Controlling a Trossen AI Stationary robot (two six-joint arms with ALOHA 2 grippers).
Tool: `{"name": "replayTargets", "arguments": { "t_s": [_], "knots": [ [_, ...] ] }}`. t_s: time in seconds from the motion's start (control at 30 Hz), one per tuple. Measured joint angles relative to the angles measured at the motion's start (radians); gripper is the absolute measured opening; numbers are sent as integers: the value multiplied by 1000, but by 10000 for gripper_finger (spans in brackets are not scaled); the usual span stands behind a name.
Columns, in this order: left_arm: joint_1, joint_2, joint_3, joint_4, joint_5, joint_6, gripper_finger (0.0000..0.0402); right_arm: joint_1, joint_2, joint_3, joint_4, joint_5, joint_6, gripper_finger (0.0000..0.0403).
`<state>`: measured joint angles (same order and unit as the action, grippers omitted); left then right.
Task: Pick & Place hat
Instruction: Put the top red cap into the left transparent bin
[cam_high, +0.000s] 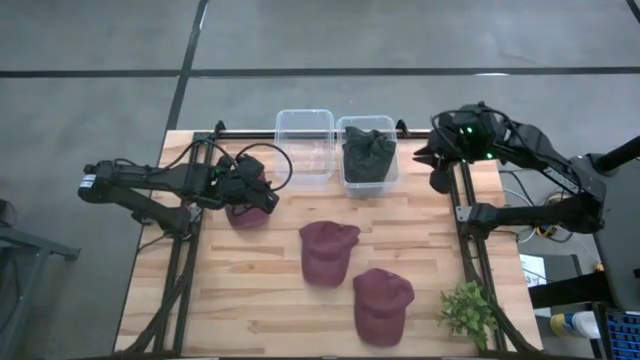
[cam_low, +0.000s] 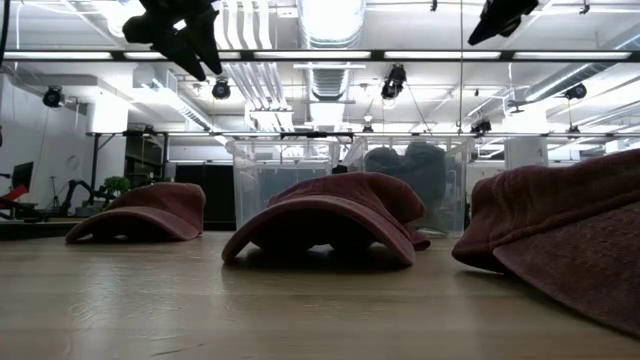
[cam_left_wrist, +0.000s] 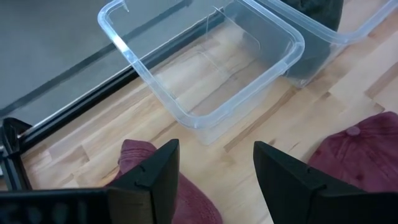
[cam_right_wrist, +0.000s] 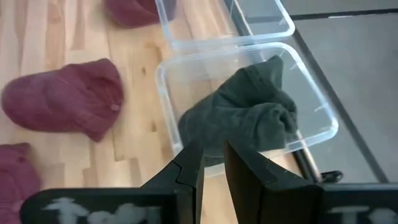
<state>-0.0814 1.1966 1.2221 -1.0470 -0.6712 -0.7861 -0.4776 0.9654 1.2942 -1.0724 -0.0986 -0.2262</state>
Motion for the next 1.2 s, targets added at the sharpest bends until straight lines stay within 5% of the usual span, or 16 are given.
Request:
{"name": "replayTargets", "arguments": {
  "t_s": [0.37,0.83,1.2],
  "knots": [
    [18,0,0,0,14,181,197,18,-104,-116,10,-6,126,59],
    [259,65,0,-42,118,191,197,17,-153,-218,115,-18,149,59],
    [285,78,0,-58,77,183,197,17,-154,-204,114,-18,156,59]
  ]
}}
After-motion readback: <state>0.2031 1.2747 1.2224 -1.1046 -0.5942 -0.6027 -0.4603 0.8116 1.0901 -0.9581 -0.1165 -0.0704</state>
